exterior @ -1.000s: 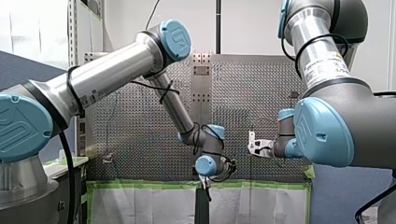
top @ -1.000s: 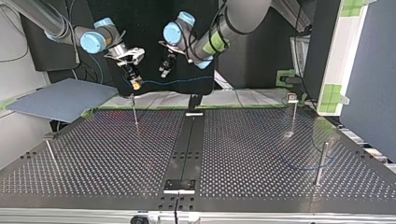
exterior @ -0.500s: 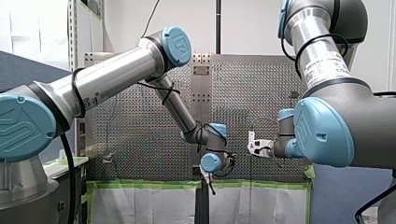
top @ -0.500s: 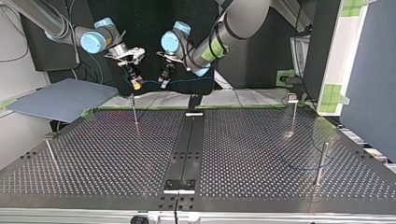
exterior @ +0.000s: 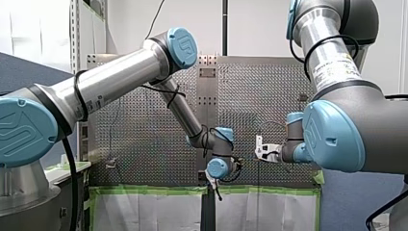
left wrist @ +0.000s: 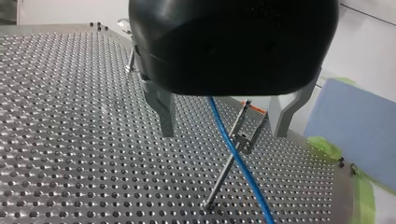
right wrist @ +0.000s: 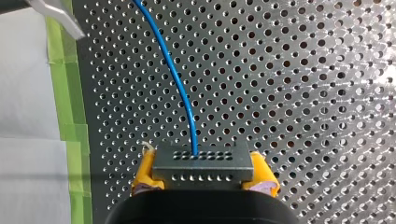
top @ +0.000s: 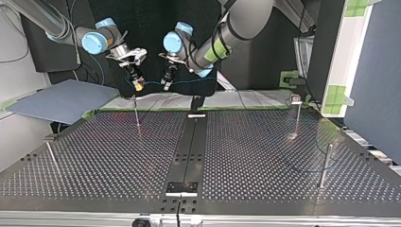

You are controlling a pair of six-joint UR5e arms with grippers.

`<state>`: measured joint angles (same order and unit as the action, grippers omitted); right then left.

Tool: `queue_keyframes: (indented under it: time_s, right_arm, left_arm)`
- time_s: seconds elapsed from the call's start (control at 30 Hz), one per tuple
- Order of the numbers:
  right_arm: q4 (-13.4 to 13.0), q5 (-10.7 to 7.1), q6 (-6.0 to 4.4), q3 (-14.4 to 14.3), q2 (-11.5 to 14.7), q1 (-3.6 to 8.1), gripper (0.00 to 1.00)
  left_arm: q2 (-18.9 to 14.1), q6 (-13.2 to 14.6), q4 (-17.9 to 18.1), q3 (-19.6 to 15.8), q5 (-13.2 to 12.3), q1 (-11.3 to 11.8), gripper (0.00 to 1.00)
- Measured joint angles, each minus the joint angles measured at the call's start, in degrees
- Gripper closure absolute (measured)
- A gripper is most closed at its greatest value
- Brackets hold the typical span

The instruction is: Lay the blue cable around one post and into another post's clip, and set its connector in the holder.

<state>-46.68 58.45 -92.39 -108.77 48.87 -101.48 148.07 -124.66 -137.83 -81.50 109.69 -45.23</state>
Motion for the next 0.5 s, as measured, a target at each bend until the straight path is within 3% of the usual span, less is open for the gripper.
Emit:
queue_keyframes:
  time_s: [0.07,0.1,0.17,0.3,0.37,0.5]
  right_arm:
    - [0.00,0.00,-0.03,0.00,0.00,0.00,1.00]
    - [0.00,0.00,-0.05,0.00,0.00,0.00,1.00]
    - [0.00,0.00,-0.06,0.00,0.00,0.00,1.00]
    - [0.00,0.00,-0.08,0.00,-0.01,0.01,1.00]
    - [0.00,-0.03,-0.08,0.00,0.00,0.00,1.00]
    - [0.00,-0.05,-0.08,0.00,0.01,0.00,1.00]
  left_arm:
    - [-0.01,0.04,0.62,0.00,0.39,-0.10,0.51]
    - [-0.02,0.10,0.87,0.00,0.59,-0.14,0.51]
    - [-0.01,0.50,1.43,0.00,0.87,-0.20,0.67]
    - [-0.02,2.05,1.61,-0.01,1.13,-0.16,0.74]
    - [-0.02,2.95,1.24,0.01,1.45,-0.14,0.89]
    - [0.00,3.58,0.69,0.00,1.69,-0.10,1.00]
